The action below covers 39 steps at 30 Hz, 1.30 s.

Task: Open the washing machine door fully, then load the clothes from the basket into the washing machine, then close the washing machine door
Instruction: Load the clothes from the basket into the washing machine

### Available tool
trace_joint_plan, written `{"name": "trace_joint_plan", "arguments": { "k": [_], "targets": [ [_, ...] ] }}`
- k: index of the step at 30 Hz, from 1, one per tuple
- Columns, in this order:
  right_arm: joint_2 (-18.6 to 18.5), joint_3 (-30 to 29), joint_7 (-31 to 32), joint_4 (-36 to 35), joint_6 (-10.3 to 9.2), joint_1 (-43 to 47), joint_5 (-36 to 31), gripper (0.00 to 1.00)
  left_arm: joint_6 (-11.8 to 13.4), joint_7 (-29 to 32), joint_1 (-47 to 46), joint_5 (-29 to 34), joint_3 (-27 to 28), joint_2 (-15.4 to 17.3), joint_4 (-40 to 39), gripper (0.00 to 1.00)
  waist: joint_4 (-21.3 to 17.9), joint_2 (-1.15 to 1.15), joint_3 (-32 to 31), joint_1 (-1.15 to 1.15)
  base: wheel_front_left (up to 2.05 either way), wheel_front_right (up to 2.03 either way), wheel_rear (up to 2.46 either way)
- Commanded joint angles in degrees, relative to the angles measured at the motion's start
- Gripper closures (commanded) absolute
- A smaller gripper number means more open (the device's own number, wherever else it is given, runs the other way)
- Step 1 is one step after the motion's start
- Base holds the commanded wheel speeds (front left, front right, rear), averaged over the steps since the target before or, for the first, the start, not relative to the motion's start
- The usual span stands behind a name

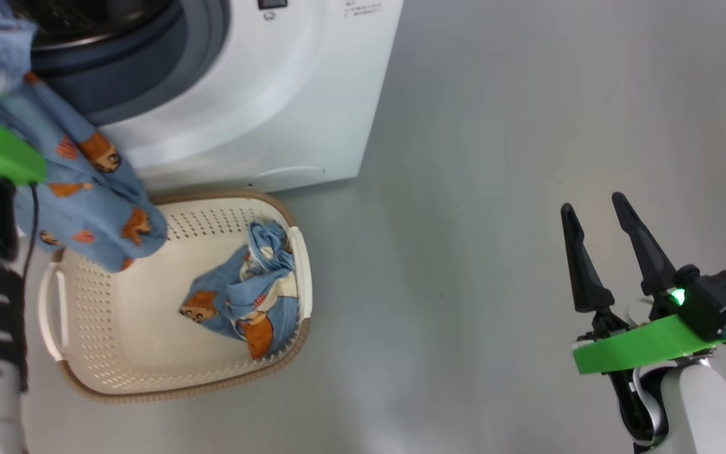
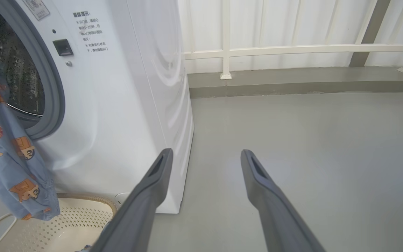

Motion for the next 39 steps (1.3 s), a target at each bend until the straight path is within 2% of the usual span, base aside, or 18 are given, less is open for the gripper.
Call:
{"name": "trace_joint_plan", "arguments": {
  "k": [1, 11, 18, 20, 23, 24, 29, 31, 34, 35, 36, 37, 38, 39],
  "targets": [
    [0.01, 1.66, -0.28, -1.63, 0.08, -0.95, -0.02, 0.00, -0.08, -0.36, -3.12, -0.08, 0.75, 3.19, 1.16, 1.00, -1.58, 0.00, 2.47, 0.00, 0.00, 0.00, 0.00],
    [1.04, 4.04, -0.28, -2.59, 0.08, -4.36, 0.29, 0.00, -0.09, -0.12, -17.38, -1.70, -5.24, 7.73, 19.78, 1.00, -5.01, 0.00, 8.33, 0.00, 0.00, 0.00, 0.00],
    [1.81, 5.19, -0.28, -3.01, 0.08, -6.10, 0.53, 0.00, -0.09, -0.27, -24.54, -1.24, -8.23, 10.63, 25.10, 1.00, -7.10, 0.00, 11.90, 0.00, 0.00, 0.00, 0.00],
    [1.98, 5.24, -0.28, -3.13, 0.08, -6.52, 0.57, 0.00, 0.37, -0.31, -26.38, -1.22, -7.87, 11.43, 23.06, 1.00, -7.45, 0.00, 12.82, 0.00, 0.00, 0.00, 0.00],
    [2.20, 5.25, -0.28, -3.37, 0.08, -7.06, 0.61, 0.00, 0.87, -0.33, -27.49, -1.10, -6.54, 11.99, 15.39, 1.00, -7.79, 0.00, 14.02, 0.00, 0.00, 0.00, 0.00],
    [2.20, 5.25, -0.28, -3.37, 0.08, -7.06, 0.61, 0.00, 0.87, -0.33, -27.49, -1.10, -6.54, 11.99, 15.39, 1.00, -7.79, 0.00, 14.02, 0.00, 0.00, 0.00, 0.00],
    [2.53, 5.32, -0.28, -3.57, 0.08, -7.67, 0.64, 0.00, 1.04, -0.35, -25.01, -0.31, -2.16, 11.48, 0.74, 1.00, -8.10, 0.00, 15.28, 0.00, 0.00, 0.00, 0.00],
    [2.62, 5.47, -0.28, -3.53, 0.08, -7.97, 0.71, 0.00, 0.91, -0.35, -23.62, 0.23, -1.08, 11.21, -1.05, 1.00, -8.20, 0.00, 15.48, 0.00, 0.00, 0.00, 0.00],
    [2.71, 5.80, -0.28, -3.35, 0.08, -8.08, 0.78, 0.00, 0.70, -0.35, -21.53, 1.36, -1.00, 10.84, 1.33, 1.00, -8.17, 0.00, 15.19, 0.00, 0.00, 0.00, 0.00],
    [2.73, 5.98, -0.28, -3.27, 0.08, -8.03, 0.78, 0.00, 0.65, -0.35, -21.20, 1.64, -1.13, 10.75, 3.01, 0.81, -8.14, 0.00, 14.99, 0.00, 0.00, 0.00, 0.00],
    [2.75, 6.12, -0.28, -3.19, 0.08, -7.94, 0.76, 0.00, 0.58, -0.35, -21.11, 2.08, -1.51, 10.79, 4.53, 0.57, -8.11, 0.00, 14.80, 0.00, 0.00, 0.00, 0.00],
    [2.76, 6.23, -0.28, -3.11, 0.08, -7.85, 0.76, 0.00, 0.56, -0.35, -21.17, 2.51, -1.81, 10.87, 6.03, 0.08, -8.06, 0.00, 14.60, 0.00, 0.00, 0.00, 0.00],
    [2.77, 6.32, -0.28, -3.04, 0.08, -7.76, 0.77, 0.00, 0.56, -0.35, -21.31, 2.40, -1.70, 10.73, 8.14, 0.00, -8.01, 0.00, 14.38, 0.00, 0.00, 0.00, 0.00],
    [2.78, 6.37, -0.28, -2.98, 0.08, -7.67, 0.79, 0.00, 0.52, -0.35, -21.66, 1.97, -1.48, 10.43, 10.18, 0.00, -7.93, 0.00, 14.15, 0.00, 0.00, 0.00, 0.00]
  ]
}}
